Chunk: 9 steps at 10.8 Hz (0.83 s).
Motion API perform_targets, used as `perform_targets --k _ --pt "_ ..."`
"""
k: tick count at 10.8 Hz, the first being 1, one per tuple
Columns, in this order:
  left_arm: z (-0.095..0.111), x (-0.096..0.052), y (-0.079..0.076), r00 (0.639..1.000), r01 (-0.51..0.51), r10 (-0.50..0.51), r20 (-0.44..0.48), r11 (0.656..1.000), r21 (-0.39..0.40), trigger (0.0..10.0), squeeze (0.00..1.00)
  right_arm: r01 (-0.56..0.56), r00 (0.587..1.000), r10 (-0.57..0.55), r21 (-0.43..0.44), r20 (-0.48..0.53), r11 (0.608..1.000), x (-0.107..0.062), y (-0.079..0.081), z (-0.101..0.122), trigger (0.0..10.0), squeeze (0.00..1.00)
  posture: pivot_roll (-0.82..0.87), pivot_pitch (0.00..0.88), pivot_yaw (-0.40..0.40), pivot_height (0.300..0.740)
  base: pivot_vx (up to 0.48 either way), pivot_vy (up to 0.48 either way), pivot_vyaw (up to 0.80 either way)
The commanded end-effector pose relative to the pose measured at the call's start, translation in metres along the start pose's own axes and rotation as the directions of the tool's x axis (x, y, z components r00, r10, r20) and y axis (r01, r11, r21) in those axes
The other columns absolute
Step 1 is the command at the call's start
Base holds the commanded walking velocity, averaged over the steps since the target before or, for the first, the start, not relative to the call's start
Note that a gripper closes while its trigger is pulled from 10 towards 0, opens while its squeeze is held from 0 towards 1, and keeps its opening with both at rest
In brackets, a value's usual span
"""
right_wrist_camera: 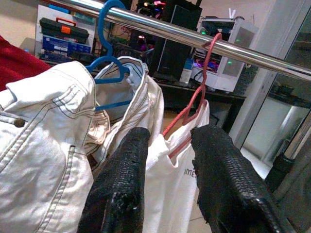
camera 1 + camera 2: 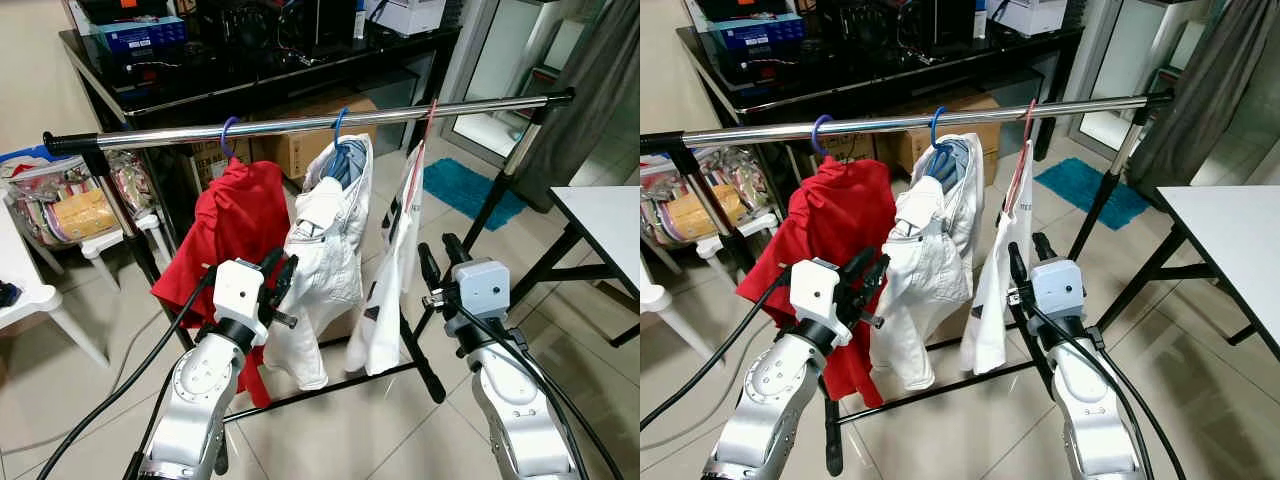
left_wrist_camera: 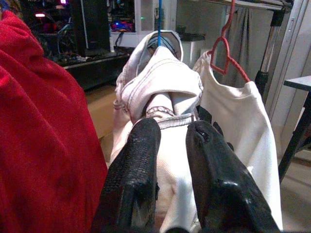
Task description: Hang hanger
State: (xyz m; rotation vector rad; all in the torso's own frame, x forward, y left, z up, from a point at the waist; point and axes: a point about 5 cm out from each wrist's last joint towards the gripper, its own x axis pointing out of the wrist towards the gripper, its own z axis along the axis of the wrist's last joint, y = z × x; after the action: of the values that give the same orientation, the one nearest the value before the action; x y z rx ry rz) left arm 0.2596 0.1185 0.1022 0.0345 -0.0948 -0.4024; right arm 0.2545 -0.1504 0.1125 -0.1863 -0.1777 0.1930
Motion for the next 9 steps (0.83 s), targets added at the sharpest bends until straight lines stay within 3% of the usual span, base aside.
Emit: perform_targets --k 1,4,5,6,9 --pt "-0.001 0.001 -0.002 1.000 0.014 -0.014 -0.004 1.000 0.002 10.0 0.00 0.004 1.000 -0.004 -0.003 0.016 1.000 0.000 -0.002 0.003 10.0 0.00 0.06 0.000 -0.024 0.740 0.000 0.000 0.00" --pt "-0.001 0.001 -0.002 1.000 0.014 -0.014 -0.004 1.000 0.002 10.0 0.00 0.004 1.000 -0.004 -0.003 0.016 1.000 0.000 -0.002 0.003 10.0 0.00 0.06 0.000 -0.024 0.740 0.000 0.000 0.00" --pt "0.000 -0.011 0.005 0.998 -0.057 0.056 0.004 0.998 0.019 10.0 0.00 0.007 1.000 -0.007 0.028 -0.004 1.000 0.008 0.005 -0.003 10.0 0.00 0.25 0.018 -0.092 0.740 0.000 0.000 0.00" --pt "0.001 -0.016 0.008 0.996 -0.085 0.085 0.006 0.996 0.028 10.0 0.00 0.005 1.000 -0.004 0.044 -0.021 0.999 0.011 0.008 -0.006 10.0 0.00 0.24 0.017 -0.089 0.740 0.000 0.000 0.00" --pt "0.003 -0.013 0.007 0.998 -0.065 0.064 0.007 0.997 0.031 10.0 0.00 0.026 0.999 -0.025 0.047 -0.023 0.999 0.009 0.009 -0.008 10.0 0.00 0.23 0.015 -0.072 0.740 0.000 0.000 0.00"
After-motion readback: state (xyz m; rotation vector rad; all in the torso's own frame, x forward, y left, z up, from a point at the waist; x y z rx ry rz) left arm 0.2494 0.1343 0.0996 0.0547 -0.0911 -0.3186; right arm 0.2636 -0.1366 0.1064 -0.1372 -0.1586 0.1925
